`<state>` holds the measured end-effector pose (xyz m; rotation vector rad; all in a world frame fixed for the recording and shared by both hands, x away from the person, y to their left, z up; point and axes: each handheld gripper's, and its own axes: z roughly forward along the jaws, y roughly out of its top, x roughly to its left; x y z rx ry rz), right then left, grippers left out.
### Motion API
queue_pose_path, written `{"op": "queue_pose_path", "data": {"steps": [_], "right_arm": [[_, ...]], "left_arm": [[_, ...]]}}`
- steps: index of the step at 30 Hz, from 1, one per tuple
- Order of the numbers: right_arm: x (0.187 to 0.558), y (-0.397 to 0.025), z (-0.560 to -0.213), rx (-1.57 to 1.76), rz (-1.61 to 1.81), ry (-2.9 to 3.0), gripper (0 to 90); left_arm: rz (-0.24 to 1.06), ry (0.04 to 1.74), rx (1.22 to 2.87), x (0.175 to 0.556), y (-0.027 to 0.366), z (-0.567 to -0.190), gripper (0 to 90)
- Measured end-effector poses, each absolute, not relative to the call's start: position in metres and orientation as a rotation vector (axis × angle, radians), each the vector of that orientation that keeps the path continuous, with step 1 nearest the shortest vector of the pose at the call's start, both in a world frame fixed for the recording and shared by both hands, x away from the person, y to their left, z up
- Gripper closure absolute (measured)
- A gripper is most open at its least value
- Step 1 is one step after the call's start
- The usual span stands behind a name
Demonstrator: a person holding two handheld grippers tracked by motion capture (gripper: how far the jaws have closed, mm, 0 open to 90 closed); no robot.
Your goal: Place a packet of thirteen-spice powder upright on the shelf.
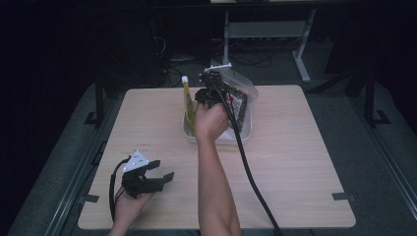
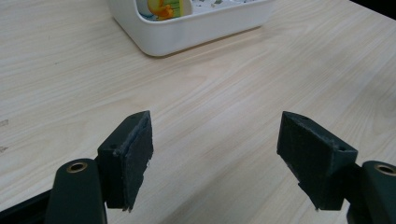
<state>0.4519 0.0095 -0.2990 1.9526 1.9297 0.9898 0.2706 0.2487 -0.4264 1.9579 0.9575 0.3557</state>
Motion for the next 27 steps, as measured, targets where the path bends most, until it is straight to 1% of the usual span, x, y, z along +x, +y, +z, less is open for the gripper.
{"op": "queue_pose_path", "data": {"steps": [4, 12, 16, 27], "right_arm": [[0.450, 0.010, -0.301, 1.970, 1.016, 1.883, 67.6], [0.441, 0.010, -0.316, 1.986, 1.051, 1.797, 67.7], [0.437, 0.009, -0.315, 1.979, 1.040, 1.768, 67.8], [0.436, 0.024, -0.321, 1.951, 0.972, 1.734, 67.7]], "left_arm": [[0.357, 0.961, 1.951, 0.271, 0.250, -0.426, 26.3], [0.357, 0.960, 1.949, 0.270, 0.250, -0.425, 26.4], [0.358, 0.961, 1.948, 0.270, 0.250, -0.425, 26.3], [0.363, 0.961, 1.941, 0.270, 0.251, -0.424, 26.4]]}}
